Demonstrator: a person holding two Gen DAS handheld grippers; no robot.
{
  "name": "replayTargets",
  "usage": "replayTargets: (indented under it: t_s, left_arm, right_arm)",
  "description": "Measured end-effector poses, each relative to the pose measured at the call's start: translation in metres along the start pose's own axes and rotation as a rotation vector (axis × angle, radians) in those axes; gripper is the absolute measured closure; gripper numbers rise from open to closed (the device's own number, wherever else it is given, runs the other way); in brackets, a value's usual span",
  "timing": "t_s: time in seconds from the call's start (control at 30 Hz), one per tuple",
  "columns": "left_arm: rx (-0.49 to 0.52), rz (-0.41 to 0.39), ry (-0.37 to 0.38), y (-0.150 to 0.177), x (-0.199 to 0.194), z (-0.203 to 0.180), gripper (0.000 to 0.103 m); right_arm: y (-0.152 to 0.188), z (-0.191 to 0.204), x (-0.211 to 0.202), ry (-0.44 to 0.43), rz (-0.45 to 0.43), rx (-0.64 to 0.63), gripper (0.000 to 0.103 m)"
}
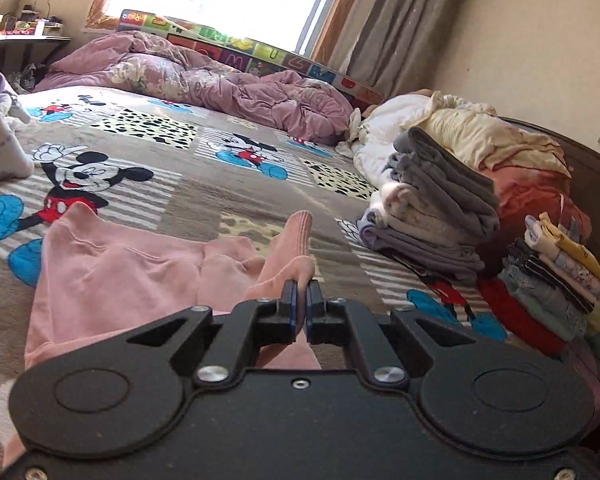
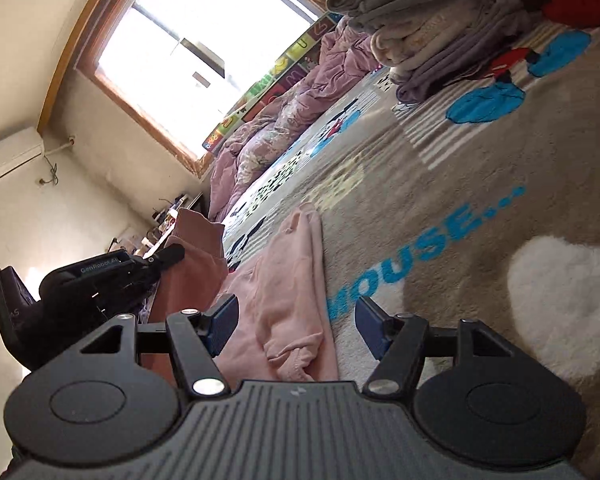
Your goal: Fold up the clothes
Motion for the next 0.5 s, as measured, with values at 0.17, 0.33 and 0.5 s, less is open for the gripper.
replayTargets:
  t_s: [0.17, 0.33, 0.5]
  left_arm:
    - [0.029, 0.161, 0.106, 0.030, 0.000, -0.006, 0.084]
    - [-0.058, 0.017, -0.003, -0.031, -0.059, 0.058, 0.084]
    - [-0.089, -0.029, -0.115, -0.038, -0.117, 0.116, 0.063]
  right_arm:
    - [0.002, -0.030, 0.008, 0.045, 0.018, 0.085, 0.038]
    - [0.002, -0.023, 0.040, 0.045, 0.090, 0.052, 0.037]
    - [-0.004, -0.014, 0.083, 0.021, 0.143, 0.073, 0.034]
Point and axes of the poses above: each gripper's, at about its wrist camera, not at the fingertips, and x roughly the way its jaws point, z to its left, y to its underside, the point moved 10 cm from there along x, roughly the way its jaws point, and after that the axes turned 10 degrees about -x, right-handed, at the moved point
